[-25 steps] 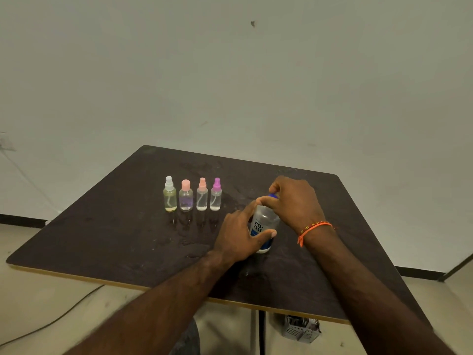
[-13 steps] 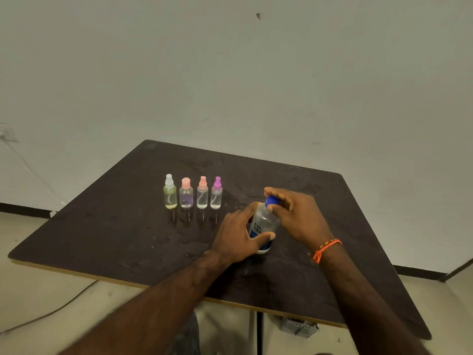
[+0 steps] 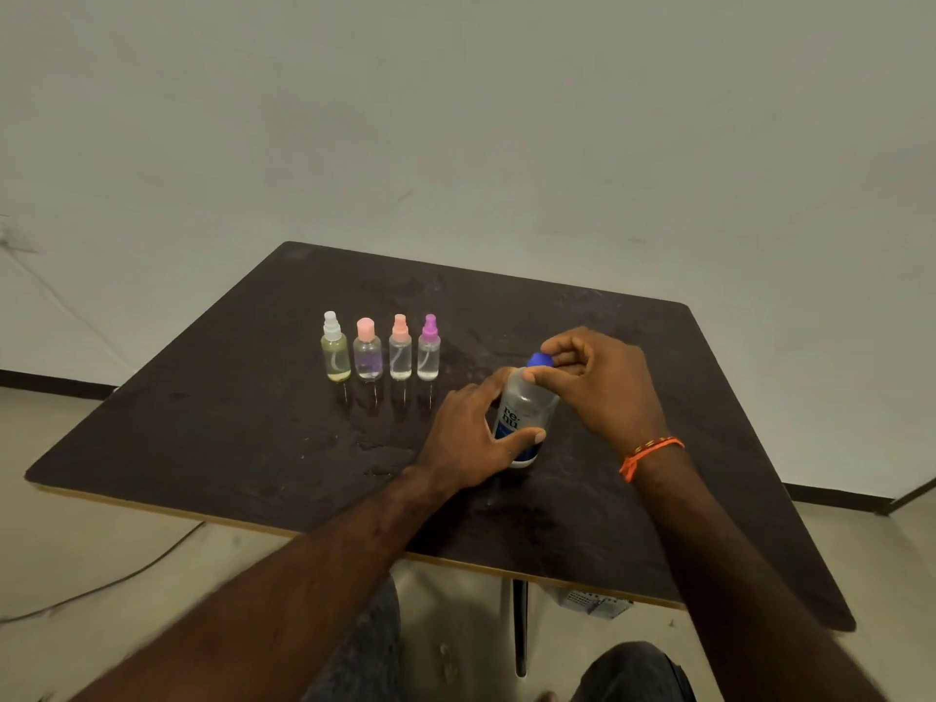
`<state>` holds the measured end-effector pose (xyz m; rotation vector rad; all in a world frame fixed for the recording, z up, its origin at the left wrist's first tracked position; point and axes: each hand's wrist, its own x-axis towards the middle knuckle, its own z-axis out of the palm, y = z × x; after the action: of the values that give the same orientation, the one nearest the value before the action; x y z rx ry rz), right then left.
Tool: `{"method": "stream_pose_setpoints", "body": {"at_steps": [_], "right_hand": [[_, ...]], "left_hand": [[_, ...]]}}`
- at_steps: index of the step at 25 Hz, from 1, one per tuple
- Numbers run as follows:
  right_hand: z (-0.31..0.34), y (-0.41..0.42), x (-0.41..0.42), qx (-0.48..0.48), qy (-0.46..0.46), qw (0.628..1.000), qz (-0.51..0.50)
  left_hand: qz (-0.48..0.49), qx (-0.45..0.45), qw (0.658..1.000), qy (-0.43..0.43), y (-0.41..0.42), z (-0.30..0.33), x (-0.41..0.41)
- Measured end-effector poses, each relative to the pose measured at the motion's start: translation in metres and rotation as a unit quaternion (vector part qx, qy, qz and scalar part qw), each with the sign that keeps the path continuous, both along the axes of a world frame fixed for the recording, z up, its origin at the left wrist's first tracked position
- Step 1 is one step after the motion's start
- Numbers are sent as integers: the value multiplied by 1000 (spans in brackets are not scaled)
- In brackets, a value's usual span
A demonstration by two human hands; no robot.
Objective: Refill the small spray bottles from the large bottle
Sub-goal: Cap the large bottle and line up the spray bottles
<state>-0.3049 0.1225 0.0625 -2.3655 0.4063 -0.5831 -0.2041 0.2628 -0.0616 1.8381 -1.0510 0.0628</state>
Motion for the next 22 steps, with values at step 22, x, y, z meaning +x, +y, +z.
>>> {"method": "stream_pose_setpoints", "body": {"at_steps": [22], "right_hand": [[-11, 4, 2, 30, -28, 999, 22]], "left_hand": [[22, 2, 1000, -20, 2, -1, -3]]}}
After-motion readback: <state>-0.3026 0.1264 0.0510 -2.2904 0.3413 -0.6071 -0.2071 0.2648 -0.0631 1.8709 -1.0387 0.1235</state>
